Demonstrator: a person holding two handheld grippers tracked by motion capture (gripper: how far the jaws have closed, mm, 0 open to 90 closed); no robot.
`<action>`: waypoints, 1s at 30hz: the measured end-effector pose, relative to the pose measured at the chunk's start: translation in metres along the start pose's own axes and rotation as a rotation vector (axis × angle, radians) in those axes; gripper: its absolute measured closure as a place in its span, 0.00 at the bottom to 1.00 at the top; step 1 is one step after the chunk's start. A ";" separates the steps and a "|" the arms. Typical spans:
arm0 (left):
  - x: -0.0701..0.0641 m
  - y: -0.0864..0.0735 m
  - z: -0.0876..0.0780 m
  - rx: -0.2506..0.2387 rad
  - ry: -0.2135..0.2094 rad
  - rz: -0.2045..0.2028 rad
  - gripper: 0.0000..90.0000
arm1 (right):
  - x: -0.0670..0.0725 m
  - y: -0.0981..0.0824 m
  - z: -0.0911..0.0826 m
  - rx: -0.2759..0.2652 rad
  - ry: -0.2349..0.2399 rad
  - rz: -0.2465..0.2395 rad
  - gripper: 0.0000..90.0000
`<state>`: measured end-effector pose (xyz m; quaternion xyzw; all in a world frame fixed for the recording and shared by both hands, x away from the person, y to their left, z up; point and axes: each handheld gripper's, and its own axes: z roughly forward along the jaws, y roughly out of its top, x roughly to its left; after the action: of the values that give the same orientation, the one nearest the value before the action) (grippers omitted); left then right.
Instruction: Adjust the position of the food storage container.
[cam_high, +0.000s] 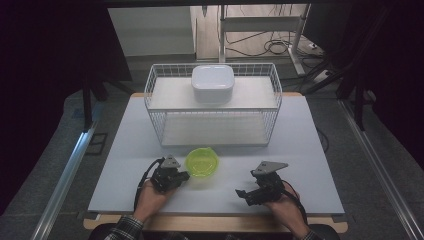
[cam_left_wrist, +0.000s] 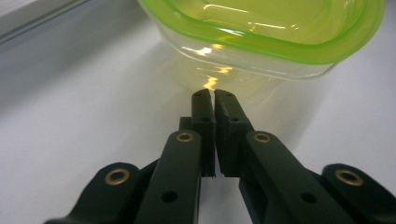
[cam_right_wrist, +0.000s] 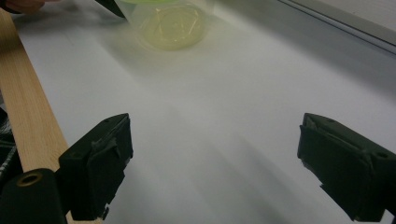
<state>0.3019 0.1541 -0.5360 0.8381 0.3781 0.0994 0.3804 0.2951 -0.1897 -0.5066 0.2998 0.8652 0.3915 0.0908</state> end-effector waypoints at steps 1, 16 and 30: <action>0.000 0.000 -0.003 -0.003 0.007 -0.003 0.95 | 0.000 0.000 0.000 -0.001 0.000 0.001 0.11; -0.014 -0.014 -0.046 -0.094 0.129 0.033 0.41 | -0.002 0.001 -0.003 -0.020 0.001 0.006 0.12; -0.021 -0.032 -0.061 -0.129 0.151 0.040 0.04 | -0.005 0.000 -0.003 -0.049 0.019 0.044 0.11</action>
<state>0.2421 0.1872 -0.5141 0.8094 0.3817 0.1941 0.4019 0.2979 -0.1949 -0.5052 0.3128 0.8494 0.4173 0.0810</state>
